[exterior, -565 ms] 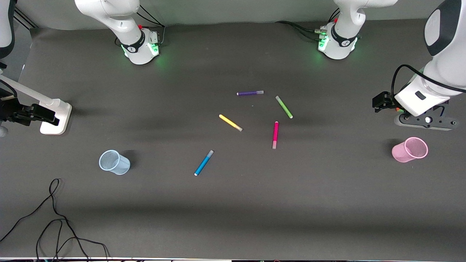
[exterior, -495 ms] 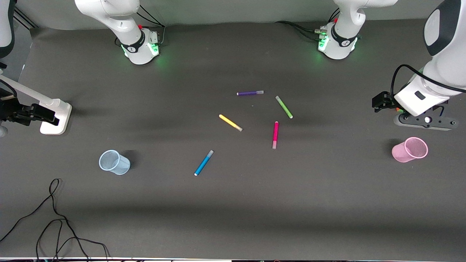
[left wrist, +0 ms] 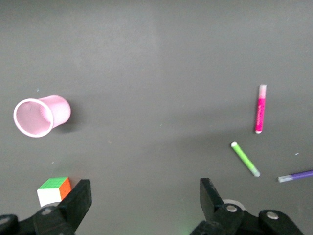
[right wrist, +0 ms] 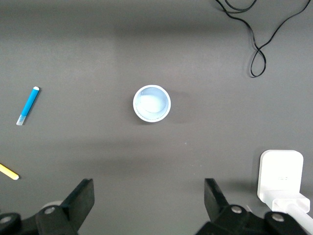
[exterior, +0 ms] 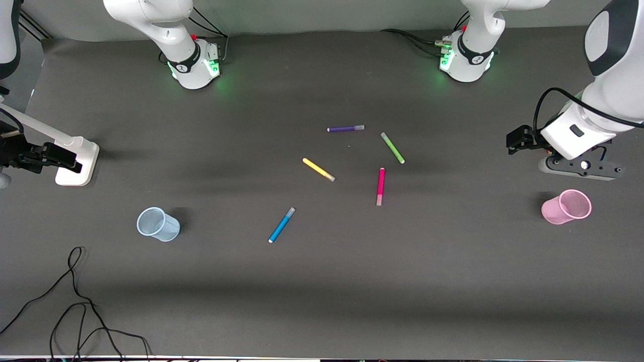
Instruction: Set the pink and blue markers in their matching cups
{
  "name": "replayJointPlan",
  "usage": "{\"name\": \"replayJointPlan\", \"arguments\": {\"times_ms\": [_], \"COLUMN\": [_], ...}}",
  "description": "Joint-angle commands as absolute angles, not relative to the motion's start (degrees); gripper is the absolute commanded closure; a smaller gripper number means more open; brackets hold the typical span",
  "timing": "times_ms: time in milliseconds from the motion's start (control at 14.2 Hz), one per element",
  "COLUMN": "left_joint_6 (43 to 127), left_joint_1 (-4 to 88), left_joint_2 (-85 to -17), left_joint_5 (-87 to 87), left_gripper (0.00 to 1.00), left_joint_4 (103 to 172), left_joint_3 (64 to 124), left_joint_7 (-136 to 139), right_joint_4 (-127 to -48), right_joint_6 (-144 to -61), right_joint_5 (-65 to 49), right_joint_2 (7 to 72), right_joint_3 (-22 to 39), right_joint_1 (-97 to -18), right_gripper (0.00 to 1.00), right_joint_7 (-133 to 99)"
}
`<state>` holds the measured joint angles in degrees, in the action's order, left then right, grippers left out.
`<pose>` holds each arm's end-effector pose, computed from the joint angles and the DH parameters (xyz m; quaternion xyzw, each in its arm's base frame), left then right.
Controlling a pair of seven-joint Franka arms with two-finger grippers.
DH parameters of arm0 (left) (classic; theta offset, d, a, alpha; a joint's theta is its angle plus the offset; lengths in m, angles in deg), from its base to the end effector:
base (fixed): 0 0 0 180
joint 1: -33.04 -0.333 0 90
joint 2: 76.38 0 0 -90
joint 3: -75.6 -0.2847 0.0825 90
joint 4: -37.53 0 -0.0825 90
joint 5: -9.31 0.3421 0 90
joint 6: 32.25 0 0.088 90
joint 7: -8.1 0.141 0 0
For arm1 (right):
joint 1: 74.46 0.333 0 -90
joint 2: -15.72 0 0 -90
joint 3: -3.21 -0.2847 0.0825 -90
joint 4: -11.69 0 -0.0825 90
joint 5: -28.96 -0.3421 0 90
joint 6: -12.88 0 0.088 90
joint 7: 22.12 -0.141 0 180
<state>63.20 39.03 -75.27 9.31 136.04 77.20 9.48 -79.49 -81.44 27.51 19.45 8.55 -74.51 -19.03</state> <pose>0.5121 -0.0681 0.4932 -0.9963 0.0782 0.0363 0.0017 0.5333 -0.0457 0.5229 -0.9997 0.0210 0.0043 0.0099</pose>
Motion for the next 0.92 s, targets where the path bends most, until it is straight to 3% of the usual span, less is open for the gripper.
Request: {"name": "replayJointPlan", "arguments": {"times_ms": [0,424,848], "left_joint_6": [64.3,62.8,60.7], "left_joint_1": [39.9,39.6,40.1], "left_joint_2": [-75.6,-75.7,-75.7], "left_joint_5": [8.1,8.1,8.0], "left_gripper": [0.01,0.01,0.02], "left_joint_4": [136.3,136.4,136.4], "left_joint_3": [76.8,76.9,77.0], "left_joint_7": [10.3,10.3,9.2], "right_joint_4": [-79.6,-78.1,-75.9], "right_joint_6": [-81.3,-82.2,-86.8], "right_joint_5": [27.6,27.3,25.0], "right_joint_2": [19.0,21.2,26.6], "right_joint_3": [8.7,8.7,8.7], "right_joint_1": [-73.5,-63.6,-47.8], "right_gripper": [0.0,0.0,0.0], "right_joint_7": [-18.5,-37.3,-65.5]}}
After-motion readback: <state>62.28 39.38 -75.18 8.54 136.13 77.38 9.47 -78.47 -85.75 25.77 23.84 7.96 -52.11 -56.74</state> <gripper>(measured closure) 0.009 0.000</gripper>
